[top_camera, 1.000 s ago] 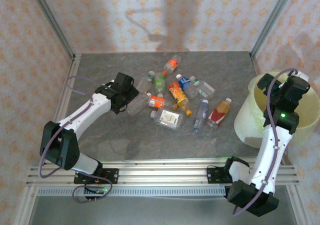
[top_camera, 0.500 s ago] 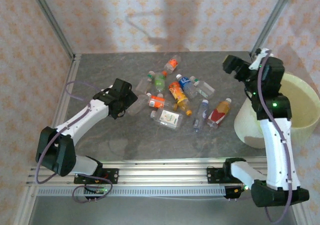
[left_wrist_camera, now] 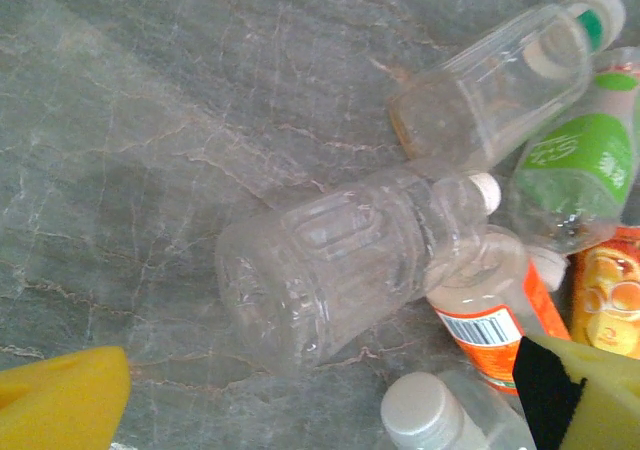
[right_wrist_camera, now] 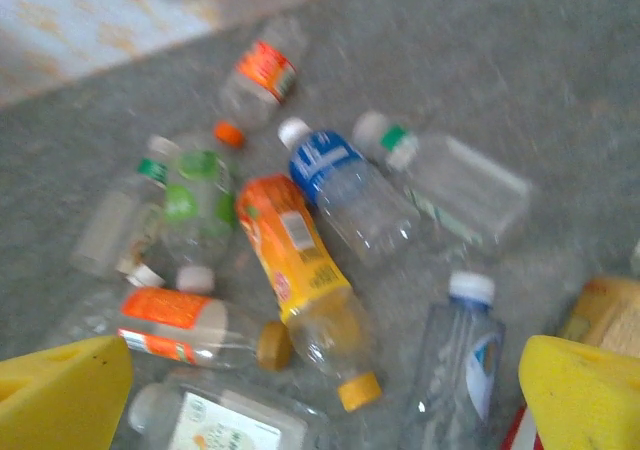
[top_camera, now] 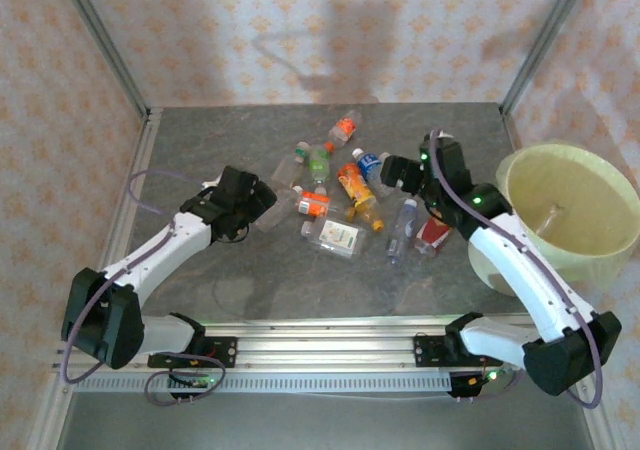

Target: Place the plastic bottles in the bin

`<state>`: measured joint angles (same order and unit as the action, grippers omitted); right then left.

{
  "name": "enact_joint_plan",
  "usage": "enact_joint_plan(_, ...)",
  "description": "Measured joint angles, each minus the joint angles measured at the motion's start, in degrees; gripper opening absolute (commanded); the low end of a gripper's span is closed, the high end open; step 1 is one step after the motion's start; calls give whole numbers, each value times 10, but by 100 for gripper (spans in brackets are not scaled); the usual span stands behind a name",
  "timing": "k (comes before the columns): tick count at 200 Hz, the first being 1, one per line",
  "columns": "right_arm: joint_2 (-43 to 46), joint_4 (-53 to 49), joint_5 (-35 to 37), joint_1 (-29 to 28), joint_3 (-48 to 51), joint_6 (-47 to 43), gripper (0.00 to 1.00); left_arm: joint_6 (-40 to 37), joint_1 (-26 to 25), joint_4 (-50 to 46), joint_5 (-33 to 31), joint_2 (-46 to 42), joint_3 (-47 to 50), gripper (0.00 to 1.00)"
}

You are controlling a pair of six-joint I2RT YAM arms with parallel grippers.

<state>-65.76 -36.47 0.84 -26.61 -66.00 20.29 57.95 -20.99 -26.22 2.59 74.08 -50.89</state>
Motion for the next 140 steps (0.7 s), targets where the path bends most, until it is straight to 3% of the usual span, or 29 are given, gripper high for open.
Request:
enact_joint_plan(46, -53, -33, 92, -26, 56, 104, 99, -24, -11, 14, -1, -37, 20, 100)
enact_joint_plan(97, -37, -64, 184, -25, 144, 227, 98, -45, -11, 10, -21, -62, 25, 100)
enact_joint_plan(140, -78, -51, 191, 27, 204, 263, 95, -56, -11, 0, -38, -62, 24, 100)
